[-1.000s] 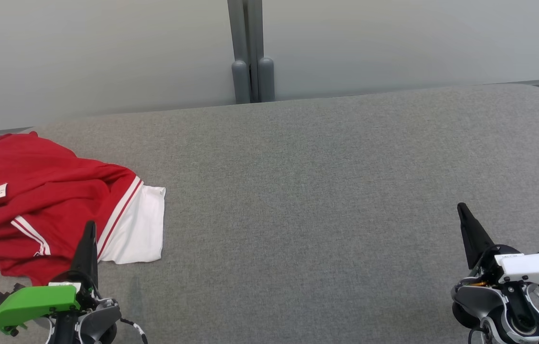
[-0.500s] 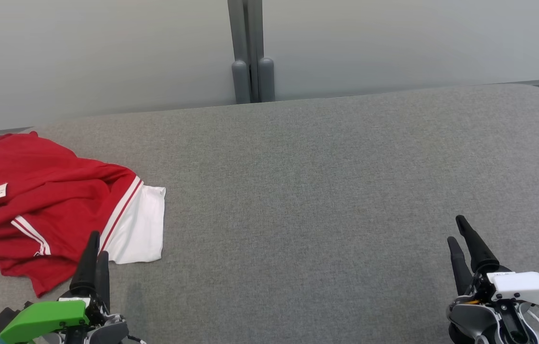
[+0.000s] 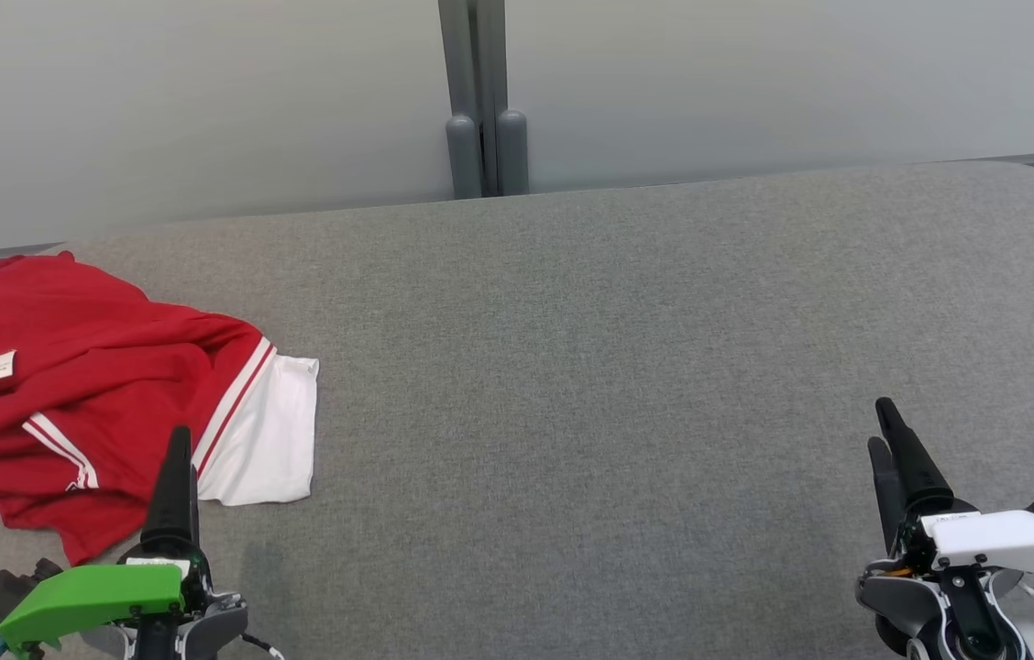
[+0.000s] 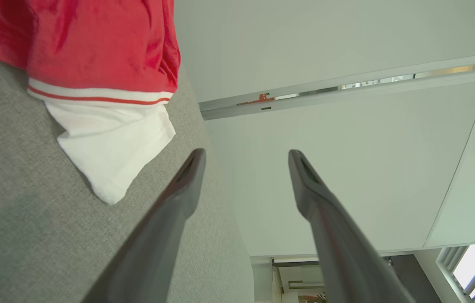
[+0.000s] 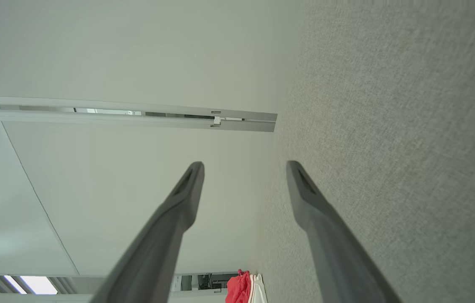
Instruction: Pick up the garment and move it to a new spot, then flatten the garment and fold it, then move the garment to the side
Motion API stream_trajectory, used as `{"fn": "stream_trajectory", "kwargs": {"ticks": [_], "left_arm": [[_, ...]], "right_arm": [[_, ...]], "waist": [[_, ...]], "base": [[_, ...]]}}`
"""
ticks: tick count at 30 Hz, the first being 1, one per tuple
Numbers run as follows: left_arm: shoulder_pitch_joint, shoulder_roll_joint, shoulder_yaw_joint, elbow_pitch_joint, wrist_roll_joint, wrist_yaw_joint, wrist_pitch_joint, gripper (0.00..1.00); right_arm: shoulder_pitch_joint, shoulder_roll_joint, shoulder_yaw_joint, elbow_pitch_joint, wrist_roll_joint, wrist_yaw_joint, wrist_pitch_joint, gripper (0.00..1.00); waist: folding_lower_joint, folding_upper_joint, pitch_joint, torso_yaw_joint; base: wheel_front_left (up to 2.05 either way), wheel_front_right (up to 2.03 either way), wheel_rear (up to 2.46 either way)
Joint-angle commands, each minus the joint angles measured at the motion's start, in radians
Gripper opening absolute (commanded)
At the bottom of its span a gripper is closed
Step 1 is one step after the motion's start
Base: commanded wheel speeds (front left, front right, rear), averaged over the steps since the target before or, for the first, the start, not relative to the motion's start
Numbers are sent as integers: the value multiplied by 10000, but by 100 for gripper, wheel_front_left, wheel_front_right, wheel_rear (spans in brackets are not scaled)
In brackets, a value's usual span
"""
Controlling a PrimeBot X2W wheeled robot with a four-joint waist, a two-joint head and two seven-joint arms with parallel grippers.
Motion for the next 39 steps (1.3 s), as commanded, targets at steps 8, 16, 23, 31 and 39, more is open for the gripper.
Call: {"fn": "stream_trajectory", "kwargs": {"ticks": [8,16,23,31,39], "left_arm": [[-75,74,-83,-458,1558,-19,-410,100],[-59,84,-160,-659,2991,-5,-712,100],[-36,93,-342,-775,4303,51,-967,100],[-16,102,-536,-841,5863,138,-1226,100],[11,110,-682,-854,7086,232,-1464,100]], "right_arm": [[-13,-77,98,-507,-1306,40,-413,100],[33,-87,298,-829,-2601,42,-719,100],[77,-94,495,-1067,-3653,45,-968,100],[141,-102,696,-1301,-4793,47,-1233,100],[194,-110,835,-1488,-5744,49,-1477,100]], "waist": [[0,0,-13,16],[0,0,-26,31],[0,0,-21,46],[0,0,-6,66],[0,0,3,104]], "base": [[0,0,0],[0,0,0],[0,0,0],[0,0,0],[0,0,0]]}}
